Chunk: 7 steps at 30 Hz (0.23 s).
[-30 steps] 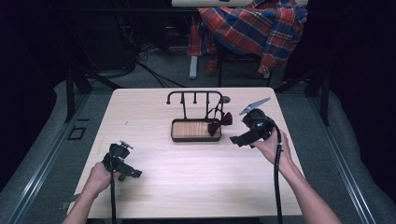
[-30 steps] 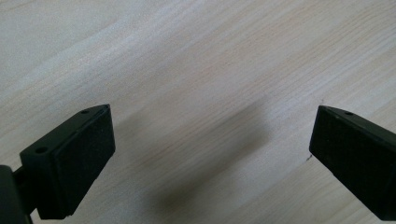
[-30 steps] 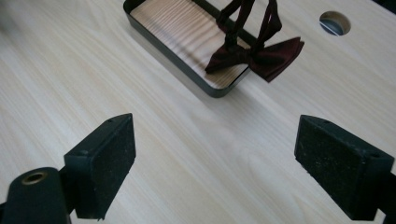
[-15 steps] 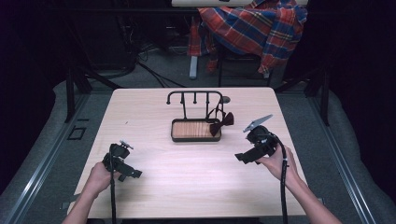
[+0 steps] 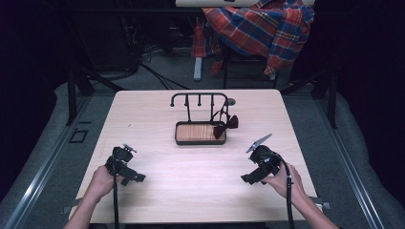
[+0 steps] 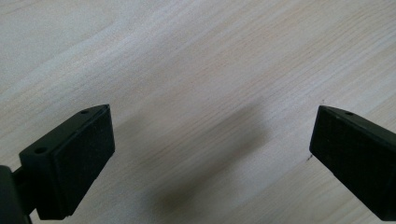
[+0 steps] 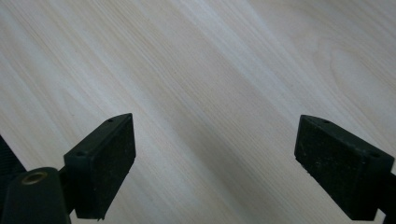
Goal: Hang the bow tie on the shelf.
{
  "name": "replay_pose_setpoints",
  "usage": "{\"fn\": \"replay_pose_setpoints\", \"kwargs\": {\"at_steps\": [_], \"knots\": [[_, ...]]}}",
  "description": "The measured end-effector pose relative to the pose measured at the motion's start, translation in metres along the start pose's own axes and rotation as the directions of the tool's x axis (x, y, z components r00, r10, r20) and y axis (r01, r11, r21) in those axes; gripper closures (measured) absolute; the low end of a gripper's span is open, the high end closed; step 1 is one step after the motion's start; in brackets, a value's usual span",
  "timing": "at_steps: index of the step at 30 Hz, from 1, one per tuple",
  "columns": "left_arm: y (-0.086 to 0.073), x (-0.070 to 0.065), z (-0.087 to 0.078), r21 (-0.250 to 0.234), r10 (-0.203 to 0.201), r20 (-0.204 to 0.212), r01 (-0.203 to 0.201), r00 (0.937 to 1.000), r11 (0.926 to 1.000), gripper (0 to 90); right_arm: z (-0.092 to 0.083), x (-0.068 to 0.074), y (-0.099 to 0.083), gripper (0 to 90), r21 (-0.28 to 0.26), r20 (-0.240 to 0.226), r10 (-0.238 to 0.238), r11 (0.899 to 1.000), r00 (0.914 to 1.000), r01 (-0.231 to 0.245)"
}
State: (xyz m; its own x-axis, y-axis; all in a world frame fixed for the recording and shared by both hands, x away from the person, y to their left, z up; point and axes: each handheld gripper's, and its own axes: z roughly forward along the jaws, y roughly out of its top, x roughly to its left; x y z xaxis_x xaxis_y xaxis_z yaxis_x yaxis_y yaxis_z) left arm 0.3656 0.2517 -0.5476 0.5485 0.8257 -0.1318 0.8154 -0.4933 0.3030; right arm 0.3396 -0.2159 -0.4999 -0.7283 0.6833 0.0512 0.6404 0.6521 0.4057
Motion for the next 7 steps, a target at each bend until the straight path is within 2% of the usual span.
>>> {"fn": "replay_pose_setpoints", "kwargs": {"at_steps": [2, 7], "knots": [[0.0001, 0.0, -0.0003, 0.001, 0.0, 0.002, 0.0, 1.0, 1.0, 0.1, 0.0053, 0.0009, 0.0009, 12.5, 0.018, -0.001, -0.009, 1.0, 1.0, 0.009], [0.0012, -0.0004, -0.0009, 0.005, 0.015, -0.004, -0.015, 0.9999, 0.9999, 0.1, 0.0076, -0.0023, 0.0023, 13.5, 0.011, 0.003, -0.014, 1.0, 0.9999, 0.014]]}}
